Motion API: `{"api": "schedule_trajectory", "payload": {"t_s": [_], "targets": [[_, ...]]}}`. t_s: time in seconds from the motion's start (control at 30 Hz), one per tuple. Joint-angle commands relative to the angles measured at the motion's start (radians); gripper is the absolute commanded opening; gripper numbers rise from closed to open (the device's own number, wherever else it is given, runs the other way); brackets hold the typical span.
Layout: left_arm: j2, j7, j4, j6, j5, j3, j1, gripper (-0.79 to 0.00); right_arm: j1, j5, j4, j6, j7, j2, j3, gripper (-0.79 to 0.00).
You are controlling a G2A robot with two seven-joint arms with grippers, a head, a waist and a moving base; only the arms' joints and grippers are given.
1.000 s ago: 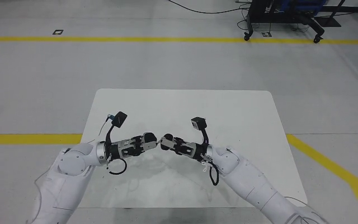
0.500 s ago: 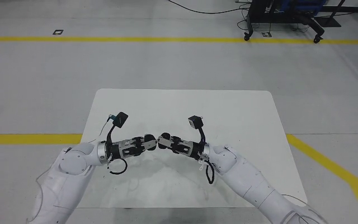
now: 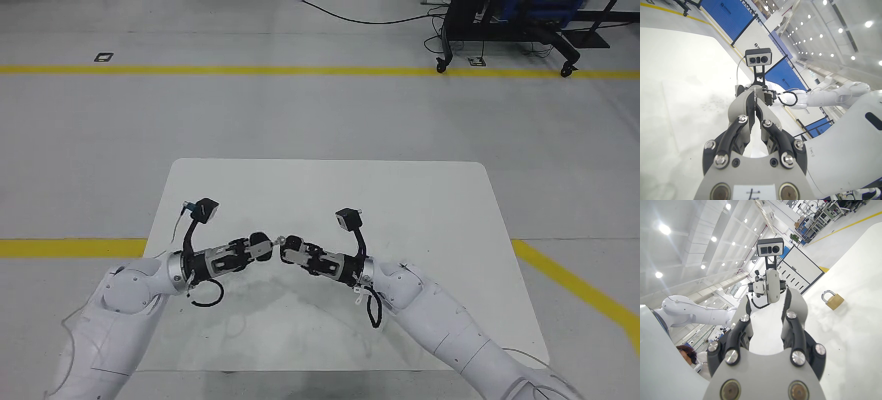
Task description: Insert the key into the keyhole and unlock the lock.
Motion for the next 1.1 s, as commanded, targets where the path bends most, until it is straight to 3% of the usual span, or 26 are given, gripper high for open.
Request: {"api": "schedule_trajectory", "payload": {"t_s": [0.0, 0.3, 0.37, 0.47, 0.63, 0.67, 0.77, 0.87, 1.07], "targets": [[0.0, 0.0, -0.001, -0.001, 0.011, 0.0, 0.0, -0.785, 0.0, 0.0, 0.0, 0.0, 0.0, 0.0, 0.0, 0.0], [0.001, 0.029, -0.022, 0.015, 0.046, -0.006, -0.003, -0.785, 0.005, -0.043, -0.001, 0.016, 0.007, 0.003, 0.008, 0.0], [0.003, 0.016, -0.035, 0.023, 0.053, -0.004, -0.002, -0.785, 0.017, -0.123, 0.004, 0.042, 0.044, 0.015, 0.032, 0.0], [0.01, -0.098, -0.032, 0.054, 0.043, 0.011, -0.02, -0.785, 0.017, -0.159, -0.015, 0.066, 0.144, 0.042, 0.08, 0.0], [0.02, -0.173, -0.035, 0.088, 0.055, 0.041, -0.056, -0.785, -0.042, -0.068, -0.126, 0.113, 0.307, 0.091, 0.176, 0.0], [0.022, -0.174, -0.039, 0.089, 0.06, 0.047, -0.06, -0.785, -0.054, -0.044, -0.149, 0.123, 0.339, 0.099, 0.19, -0.037], [0.027, -0.174, -0.047, 0.089, 0.089, 0.069, -0.069, -0.785, -0.08, 0.005, -0.201, 0.154, 0.409, 0.113, 0.208, -0.413], [0.032, -0.162, -0.045, 0.078, 0.112, 0.082, -0.074, -0.785, -0.082, 0.001, -0.205, 0.183, 0.434, 0.116, 0.202, -0.462], [0.042, -0.158, -0.053, 0.074, 0.121, 0.112, -0.08, -0.785, -0.067, -0.028, -0.195, 0.205, 0.414, 0.112, 0.18, -0.456]]}}
